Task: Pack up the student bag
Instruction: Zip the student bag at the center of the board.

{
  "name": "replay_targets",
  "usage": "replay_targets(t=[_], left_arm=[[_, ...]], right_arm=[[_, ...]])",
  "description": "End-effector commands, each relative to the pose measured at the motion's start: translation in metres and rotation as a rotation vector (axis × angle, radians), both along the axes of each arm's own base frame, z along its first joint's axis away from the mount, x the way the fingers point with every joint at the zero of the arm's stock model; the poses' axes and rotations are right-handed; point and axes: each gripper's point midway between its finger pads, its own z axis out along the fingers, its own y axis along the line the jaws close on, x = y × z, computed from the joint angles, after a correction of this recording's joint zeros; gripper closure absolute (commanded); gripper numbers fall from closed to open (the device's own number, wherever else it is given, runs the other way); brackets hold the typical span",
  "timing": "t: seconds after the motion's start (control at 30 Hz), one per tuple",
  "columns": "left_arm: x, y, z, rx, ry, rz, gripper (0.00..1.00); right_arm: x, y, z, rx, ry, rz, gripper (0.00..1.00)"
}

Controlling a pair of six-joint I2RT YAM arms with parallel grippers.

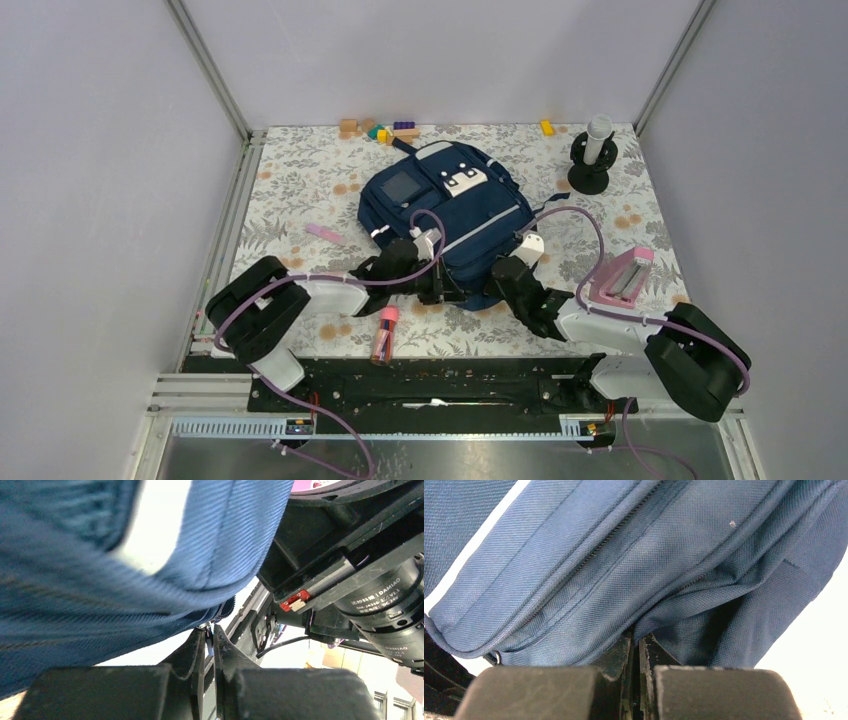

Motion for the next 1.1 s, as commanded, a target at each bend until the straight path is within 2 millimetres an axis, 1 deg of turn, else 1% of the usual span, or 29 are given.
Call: replay_targets(t=[0.0, 0.13, 0.23, 0.3, 0.37, 0.4, 0.43, 0.47, 0.5, 0.53, 0.63, 0.67, 0.73, 0.77, 0.9, 0.97, 1.07], left_arm=[[-0.004, -0.04, 0.045, -0.142, -0.081, -0.055, 1.0], [-0.007, -0.058, 0.049, -0.164, -0.074, -0.065, 1.0], [-0.007, -0.065, 0.05, -0.184, -0.075, -0.073, 1.0], [-0.006, -0.066, 0.051, -0.188, -0.075, -0.074, 1.0], [-0.004, -0.064, 0.048, -0.166, -0.085, -0.063, 1.0], [-0.003, -0.062, 0.047, -0.15, -0.092, -0.058, 1.0], [-0.003, -0.06, 0.046, -0.133, -0.098, -0.056, 0.99], [-0.003, -0.057, 0.044, -0.116, -0.101, -0.055, 0.91], [-0.004, -0.054, 0.043, -0.1, -0.101, -0.05, 0.77], [-0.003, -0.051, 0.042, -0.085, -0.104, -0.035, 0.54], [-0.002, -0.035, 0.038, -0.034, -0.104, 0.019, 0.25], [-0.002, -0.028, 0.036, -0.015, -0.104, 0.038, 0.2], [-0.003, -0.017, 0.034, 0.013, -0.11, 0.067, 0.04], [-0.003, -0.011, 0.033, 0.026, -0.11, 0.085, 0.02], [-0.002, 0.018, 0.018, 0.079, -0.066, 0.17, 0.01], [-0.001, 0.033, 0.008, 0.09, -0.039, 0.219, 0.01], [0.007, 0.052, 0.007, 0.076, -0.03, 0.303, 0.01]], right_arm=[[0.021, 0.045, 0.061, 0.137, -0.209, 0.111, 1.0], [0.019, 0.042, 0.062, 0.111, -0.244, 0.142, 1.0], [0.017, 0.039, 0.067, 0.073, -0.281, 0.177, 1.0], [0.015, 0.035, 0.069, 0.068, -0.295, 0.18, 1.0], [0.013, 0.032, 0.071, 0.058, -0.297, 0.18, 1.0], [0.013, 0.03, 0.07, 0.05, -0.294, 0.175, 0.97], [0.012, 0.027, 0.069, 0.039, -0.287, 0.168, 0.92], [0.011, 0.025, 0.069, 0.03, -0.284, 0.168, 0.86], [0.01, 0.023, 0.069, 0.02, -0.283, 0.17, 0.78], [0.008, 0.02, 0.069, 0.011, -0.284, 0.173, 0.69], [0.001, 0.01, 0.07, -0.017, -0.279, 0.18, 0.47], [-0.002, 0.005, 0.069, -0.027, -0.27, 0.175, 0.41], [-0.009, -0.004, 0.067, -0.045, -0.258, 0.173, 0.36], [-0.013, -0.008, 0.066, -0.055, -0.251, 0.178, 0.35], [-0.027, -0.028, 0.062, -0.099, -0.217, 0.166, 0.34], [-0.032, -0.037, 0.067, -0.092, -0.22, 0.151, 0.34], [-0.042, -0.042, 0.066, -0.09, -0.206, 0.17, 0.35]])
